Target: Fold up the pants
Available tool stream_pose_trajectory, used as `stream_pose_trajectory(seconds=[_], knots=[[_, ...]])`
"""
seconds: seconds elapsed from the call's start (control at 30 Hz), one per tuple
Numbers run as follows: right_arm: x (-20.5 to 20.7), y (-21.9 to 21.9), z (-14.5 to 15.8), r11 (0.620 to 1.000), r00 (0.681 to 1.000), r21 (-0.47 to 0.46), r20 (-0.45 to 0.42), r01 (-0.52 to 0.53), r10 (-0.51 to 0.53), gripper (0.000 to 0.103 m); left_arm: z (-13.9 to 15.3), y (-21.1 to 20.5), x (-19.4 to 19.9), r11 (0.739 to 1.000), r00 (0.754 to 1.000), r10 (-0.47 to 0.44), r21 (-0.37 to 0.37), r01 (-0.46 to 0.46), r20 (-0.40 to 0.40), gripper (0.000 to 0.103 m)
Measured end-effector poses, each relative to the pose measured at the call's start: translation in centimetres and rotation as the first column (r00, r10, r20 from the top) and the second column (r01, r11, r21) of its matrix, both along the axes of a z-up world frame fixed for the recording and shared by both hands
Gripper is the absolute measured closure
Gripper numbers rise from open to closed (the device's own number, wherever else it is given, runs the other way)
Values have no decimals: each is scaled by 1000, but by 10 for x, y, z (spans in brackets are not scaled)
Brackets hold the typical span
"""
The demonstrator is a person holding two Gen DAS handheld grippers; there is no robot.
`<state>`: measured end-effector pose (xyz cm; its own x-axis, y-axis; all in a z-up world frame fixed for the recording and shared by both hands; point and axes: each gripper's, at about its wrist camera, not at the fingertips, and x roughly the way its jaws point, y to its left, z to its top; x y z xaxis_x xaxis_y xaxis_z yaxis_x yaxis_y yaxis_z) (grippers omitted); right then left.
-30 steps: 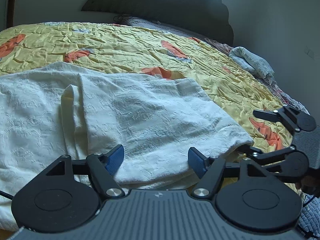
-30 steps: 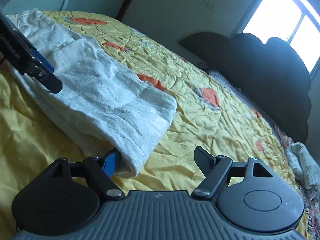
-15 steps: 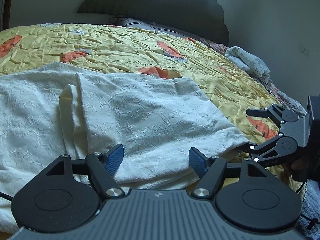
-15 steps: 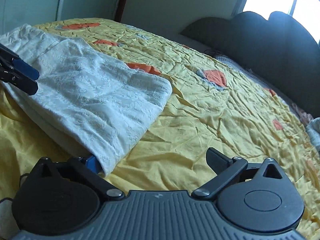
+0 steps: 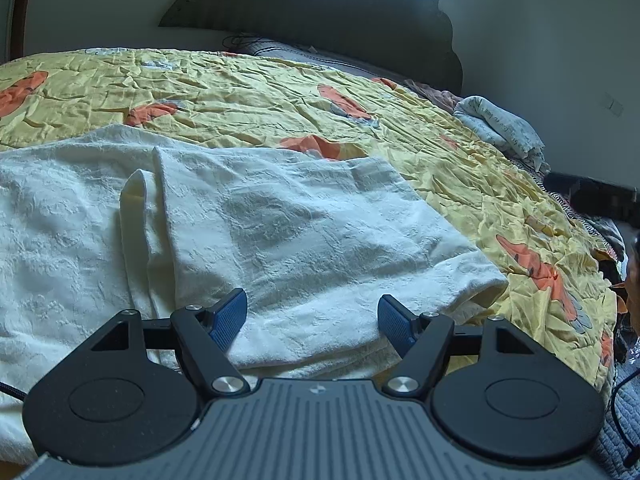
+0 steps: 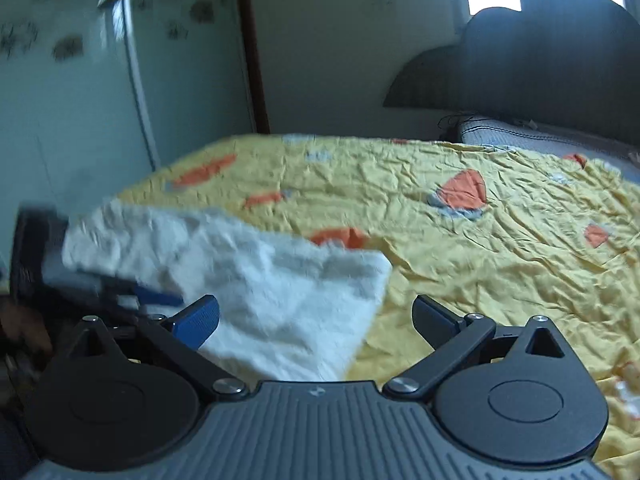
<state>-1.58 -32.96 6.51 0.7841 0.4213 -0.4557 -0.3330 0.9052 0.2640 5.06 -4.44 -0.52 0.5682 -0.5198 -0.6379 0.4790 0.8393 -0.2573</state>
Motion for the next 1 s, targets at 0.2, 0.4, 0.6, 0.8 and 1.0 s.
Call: stream_pose_trajectory(seconds=[0.2, 0.4, 0.6, 0.8, 1.0], knots=[[61, 24, -60, 951, 955, 309, -279, -15, 105, 0, 0, 2, 1, 1000, 1000, -1, -10, 1, -2, 28], [58, 16, -99, 922, 947, 387, -293, -6, 129, 0, 3, 30, -1, 994, 1000, 19, -110, -20, -7, 30], [59, 75, -46, 990, 968, 131, -237, -55, 85, 0, 46, 131, -40, 917, 931, 362, -201, -344, 56, 26], [51, 240, -19, 896, 922, -253, 36, -366, 387, 0, 79, 267, -105, 583, 582, 810, -216, -783, 77, 24], [45, 387, -43, 693, 751, -401, 16, -599, 660, 1, 107, 353, -177, 235, 225, 972, -344, -909, 68, 18]])
